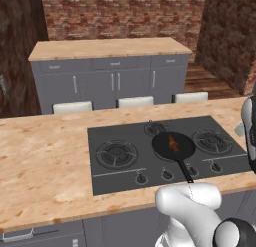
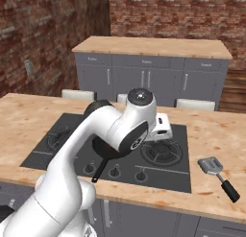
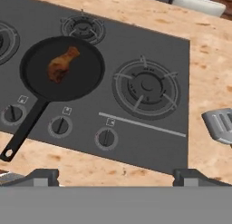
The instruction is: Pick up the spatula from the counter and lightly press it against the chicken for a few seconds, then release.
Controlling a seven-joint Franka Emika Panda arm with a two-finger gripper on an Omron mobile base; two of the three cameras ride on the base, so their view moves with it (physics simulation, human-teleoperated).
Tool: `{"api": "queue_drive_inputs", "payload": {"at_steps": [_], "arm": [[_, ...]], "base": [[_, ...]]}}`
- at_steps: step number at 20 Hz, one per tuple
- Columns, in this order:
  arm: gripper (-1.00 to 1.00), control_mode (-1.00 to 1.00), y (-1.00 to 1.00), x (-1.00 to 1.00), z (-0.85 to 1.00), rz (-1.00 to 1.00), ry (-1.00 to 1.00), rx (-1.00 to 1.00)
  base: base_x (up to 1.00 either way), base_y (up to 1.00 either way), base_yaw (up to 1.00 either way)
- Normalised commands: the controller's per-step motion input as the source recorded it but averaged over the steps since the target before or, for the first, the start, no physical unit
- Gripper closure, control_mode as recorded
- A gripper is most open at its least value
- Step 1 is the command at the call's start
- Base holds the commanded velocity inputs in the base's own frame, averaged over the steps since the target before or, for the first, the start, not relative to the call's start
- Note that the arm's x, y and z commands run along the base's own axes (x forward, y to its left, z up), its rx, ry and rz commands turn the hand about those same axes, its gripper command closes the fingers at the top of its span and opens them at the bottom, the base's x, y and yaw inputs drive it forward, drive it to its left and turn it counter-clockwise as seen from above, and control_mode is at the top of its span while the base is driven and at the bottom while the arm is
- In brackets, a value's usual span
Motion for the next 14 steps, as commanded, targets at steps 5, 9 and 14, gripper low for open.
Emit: {"api": "queue_drive_inputs", "payload": {"at_steps": [5, 9, 14], "arm": [[-1.0, -1.0, -0.46, 0.0, -0.07, 0.02, 0.17, -0.02], [-1.0, -1.0, -0.47, -0.09, -0.15, 0.1, 0.0, 0.0], [-1.0, -1.0, -0.44, -0.02, -0.23, 0.11, 0.01, 0.0]], "base": [[0.0, 0.0, 0.0], [0.0, 0.0, 0.0], [0.0, 0.0, 0.0]]}}
